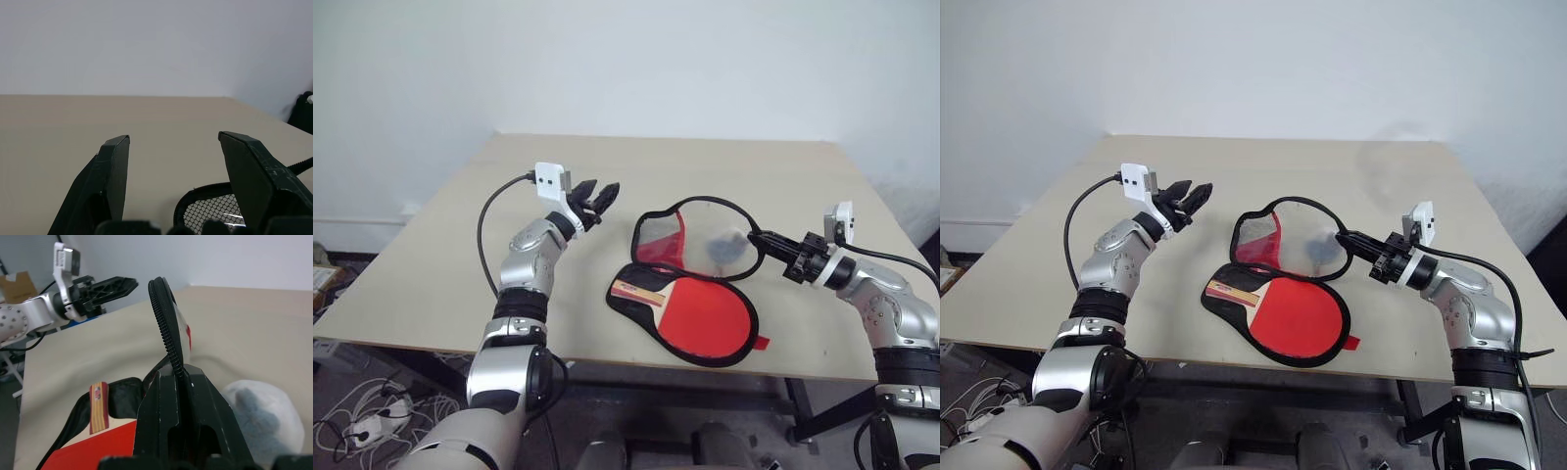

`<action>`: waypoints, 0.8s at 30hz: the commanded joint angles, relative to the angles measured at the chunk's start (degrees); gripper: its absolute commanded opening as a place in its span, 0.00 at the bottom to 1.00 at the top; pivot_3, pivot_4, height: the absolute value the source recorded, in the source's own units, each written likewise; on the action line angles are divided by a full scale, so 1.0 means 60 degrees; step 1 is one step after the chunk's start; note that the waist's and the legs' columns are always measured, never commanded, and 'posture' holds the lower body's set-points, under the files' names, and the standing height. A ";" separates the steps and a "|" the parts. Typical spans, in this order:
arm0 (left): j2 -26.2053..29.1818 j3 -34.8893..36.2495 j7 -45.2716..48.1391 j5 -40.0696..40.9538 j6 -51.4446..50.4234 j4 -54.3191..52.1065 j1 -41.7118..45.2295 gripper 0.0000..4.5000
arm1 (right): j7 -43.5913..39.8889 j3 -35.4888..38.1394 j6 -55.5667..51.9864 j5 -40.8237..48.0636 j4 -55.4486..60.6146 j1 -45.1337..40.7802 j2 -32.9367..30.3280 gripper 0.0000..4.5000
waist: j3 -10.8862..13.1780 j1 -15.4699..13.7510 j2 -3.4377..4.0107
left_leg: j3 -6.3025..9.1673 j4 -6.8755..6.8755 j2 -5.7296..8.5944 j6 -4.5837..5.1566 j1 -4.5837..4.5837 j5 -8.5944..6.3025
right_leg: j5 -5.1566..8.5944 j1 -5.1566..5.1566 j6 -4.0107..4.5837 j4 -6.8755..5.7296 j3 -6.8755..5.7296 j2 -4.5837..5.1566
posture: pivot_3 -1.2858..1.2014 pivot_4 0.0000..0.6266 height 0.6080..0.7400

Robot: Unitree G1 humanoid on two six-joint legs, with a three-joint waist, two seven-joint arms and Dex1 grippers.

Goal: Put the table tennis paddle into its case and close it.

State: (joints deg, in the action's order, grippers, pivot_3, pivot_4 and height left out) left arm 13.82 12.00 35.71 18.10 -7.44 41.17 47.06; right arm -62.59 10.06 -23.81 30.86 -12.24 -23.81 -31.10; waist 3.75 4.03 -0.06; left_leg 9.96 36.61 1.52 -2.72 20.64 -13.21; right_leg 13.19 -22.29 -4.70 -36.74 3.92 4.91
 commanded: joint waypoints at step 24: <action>-0.0066 -0.0085 0.0086 -0.0021 0.0174 -0.0136 0.0261 0.68 | -0.1584 -0.1252 -0.0260 -0.0102 0.1107 0.0431 -0.0994 0.11 | 0.0004 0.0000 -0.0013 | -0.0001 0.0004 -0.0001 -0.0001 0.0001 0.0000 | -0.0001 0.0002 -0.0003 0.0002 -0.0001 0.0000 | 0.52 0.00 1.00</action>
State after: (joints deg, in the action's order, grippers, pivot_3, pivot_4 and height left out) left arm 13.42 11.78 36.00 17.93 -7.44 41.21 47.21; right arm -71.56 2.75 -24.37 29.90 -8.32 -20.94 -35.95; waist 3.77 4.03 -0.13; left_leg 9.95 36.63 1.51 -2.72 20.65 -13.21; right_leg 13.19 -22.28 -4.72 -36.73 3.92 4.92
